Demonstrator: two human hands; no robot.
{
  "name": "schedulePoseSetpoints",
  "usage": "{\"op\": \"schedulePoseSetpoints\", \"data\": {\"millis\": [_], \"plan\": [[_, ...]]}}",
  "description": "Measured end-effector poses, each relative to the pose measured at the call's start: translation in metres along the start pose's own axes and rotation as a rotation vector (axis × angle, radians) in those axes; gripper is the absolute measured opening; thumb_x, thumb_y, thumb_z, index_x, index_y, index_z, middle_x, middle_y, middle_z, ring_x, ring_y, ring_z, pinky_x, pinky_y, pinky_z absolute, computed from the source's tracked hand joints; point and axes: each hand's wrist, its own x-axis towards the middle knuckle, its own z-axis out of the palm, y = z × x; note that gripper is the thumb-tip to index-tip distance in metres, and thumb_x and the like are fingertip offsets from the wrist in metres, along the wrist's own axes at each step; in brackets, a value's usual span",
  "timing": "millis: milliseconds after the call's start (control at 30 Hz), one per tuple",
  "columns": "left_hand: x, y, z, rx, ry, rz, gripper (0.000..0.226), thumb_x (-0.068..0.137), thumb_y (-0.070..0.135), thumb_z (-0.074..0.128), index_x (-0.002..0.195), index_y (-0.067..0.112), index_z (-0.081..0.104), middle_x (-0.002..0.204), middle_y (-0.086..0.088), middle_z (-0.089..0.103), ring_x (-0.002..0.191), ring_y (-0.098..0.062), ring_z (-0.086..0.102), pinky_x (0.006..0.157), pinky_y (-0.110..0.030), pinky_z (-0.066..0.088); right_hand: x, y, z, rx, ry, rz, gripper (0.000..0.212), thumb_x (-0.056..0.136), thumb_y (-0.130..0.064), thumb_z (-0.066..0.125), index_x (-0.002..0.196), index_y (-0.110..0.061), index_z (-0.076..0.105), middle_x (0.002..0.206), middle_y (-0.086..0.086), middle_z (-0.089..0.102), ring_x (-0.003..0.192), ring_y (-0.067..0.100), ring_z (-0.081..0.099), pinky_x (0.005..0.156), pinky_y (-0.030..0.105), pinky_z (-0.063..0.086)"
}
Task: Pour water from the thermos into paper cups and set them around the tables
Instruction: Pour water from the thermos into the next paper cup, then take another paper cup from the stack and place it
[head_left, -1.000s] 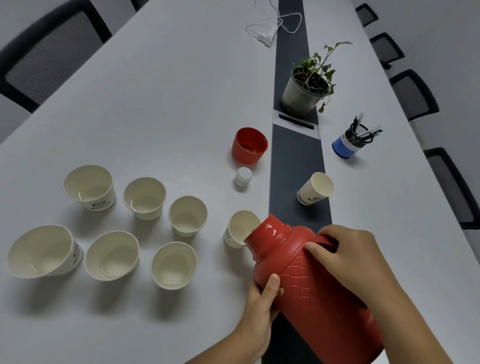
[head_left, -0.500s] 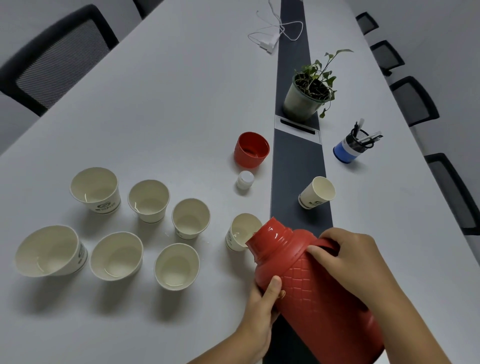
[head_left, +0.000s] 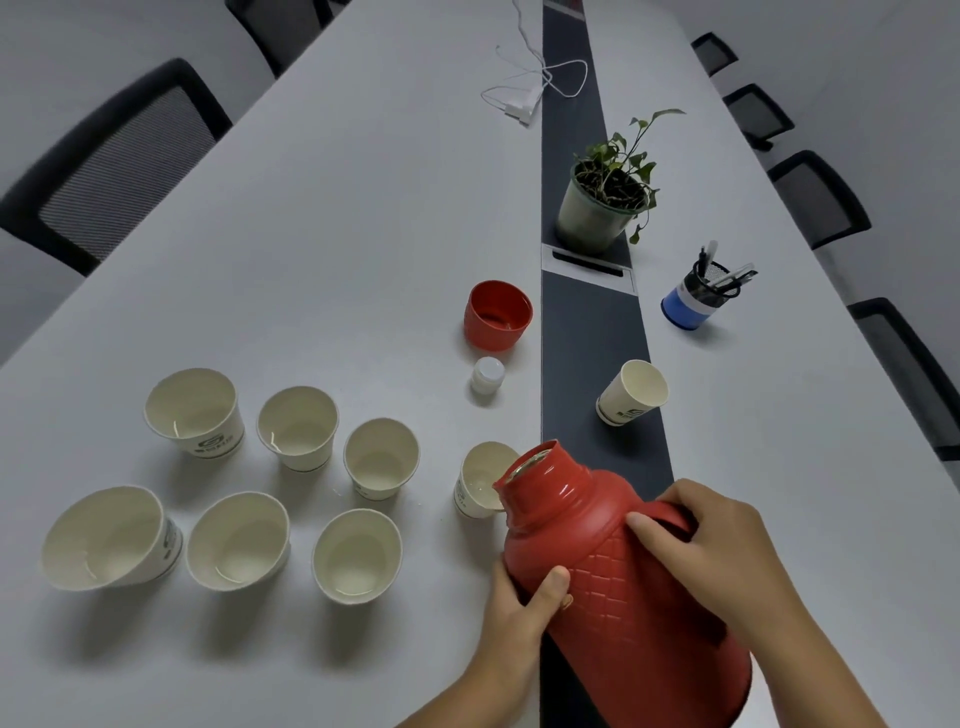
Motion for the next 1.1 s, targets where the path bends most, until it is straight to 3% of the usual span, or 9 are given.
{"op": "schedulePoseSetpoints", "data": {"millis": [133,300,467,600,700,833,967,1100], "plan": [[0.001,0.000,-0.005,0.087,0.013,0.006,0.102,0.066,0.062,0.100,0.144,0.017,0.052,0.130,-0.009,0.075,0.116,-0.029,0.076,0.098,-0.045,0.063,-0.011,0.003,0.004,0.071,0.003,0.071,0.026,0.083,-0.029,0.093,0.076,-0.041,0.071,0.075,-0.027,0.071,0.073,-0.001,0.067,0.073,0.034,0.056],[-0.001,0.016,-0.014,0.265,-0.022,0.110,0.092,0.079,0.045,0.095,0.154,0.036,0.042,0.137,0.012,0.072,0.125,-0.008,0.070,0.105,-0.031,0.059,-0.029,0.017,0.003,0.212,-0.070,0.175,0.038,0.079,-0.011,0.094,0.076,-0.041,0.071,0.074,-0.015,0.073,0.072,0.006,0.069,0.074,0.040,0.055],[-0.005,0.038,-0.016,0.394,-0.124,0.191,0.098,0.080,0.029,0.096,0.156,0.040,0.035,0.145,0.014,0.066,0.134,-0.009,0.065,0.112,-0.030,0.054,-0.046,0.033,0.002,0.248,-0.085,0.163,0.038,0.081,-0.011,0.093,0.077,-0.039,0.067,0.069,-0.011,0.073,0.067,0.010,0.069,0.069,0.034,0.054],[-0.014,0.066,-0.010,0.494,-0.203,0.294,0.109,0.074,0.026,0.098,0.159,0.043,0.031,0.148,0.022,0.061,0.137,-0.002,0.060,0.116,-0.028,0.049,-0.059,0.039,0.000,0.448,-0.117,0.175,0.041,0.083,0.016,0.072,0.078,-0.022,0.060,0.059,0.012,0.069,0.059,0.033,0.066,0.059,0.034,0.051],[-0.013,0.091,-0.002,0.548,-0.262,0.330,0.109,0.071,0.031,0.100,0.157,0.041,0.034,0.146,0.020,0.062,0.136,-0.003,0.061,0.116,-0.031,0.050,-0.060,0.039,0.003,0.555,-0.083,0.205,0.041,0.075,0.025,0.061,0.079,-0.016,0.055,0.060,0.019,0.068,0.058,0.037,0.064,0.058,0.036,0.048],[-0.009,0.122,0.010,0.591,-0.287,0.380,0.109,0.069,0.032,0.099,0.157,0.033,0.035,0.147,0.013,0.061,0.137,-0.007,0.061,0.117,-0.033,0.051,-0.059,0.027,0.001,0.600,0.085,0.165,0.043,0.077,0.026,0.067,0.078,-0.017,0.058,0.058,0.014,0.067,0.055,0.033,0.065,0.055,0.037,0.055],[-0.002,0.164,0.018,0.647,-0.284,0.502,0.113,0.061,0.046,0.100,0.155,0.043,0.037,0.142,0.021,0.063,0.134,-0.003,0.062,0.112,-0.030,0.053,-0.041,0.022,-0.013,0.611,0.183,0.027,0.048,0.080,0.019,0.080,0.082,-0.027,0.064,0.074,0.004,0.073,0.068,0.025,0.071,0.063,0.039,0.061],[0.016,0.216,0.016,0.695,-0.227,0.619,0.119,0.055,0.057,0.098,0.156,0.045,0.036,0.144,0.025,0.060,0.134,0.001,0.059,0.111,-0.028,0.052,0.007,0.000,-0.016,0.644,0.248,-0.149,0.047,0.083,0.014,0.081,0.089,-0.030,0.065,0.082,-0.002,0.069,0.074,0.022,0.069,0.065,0.042,0.062]]}}
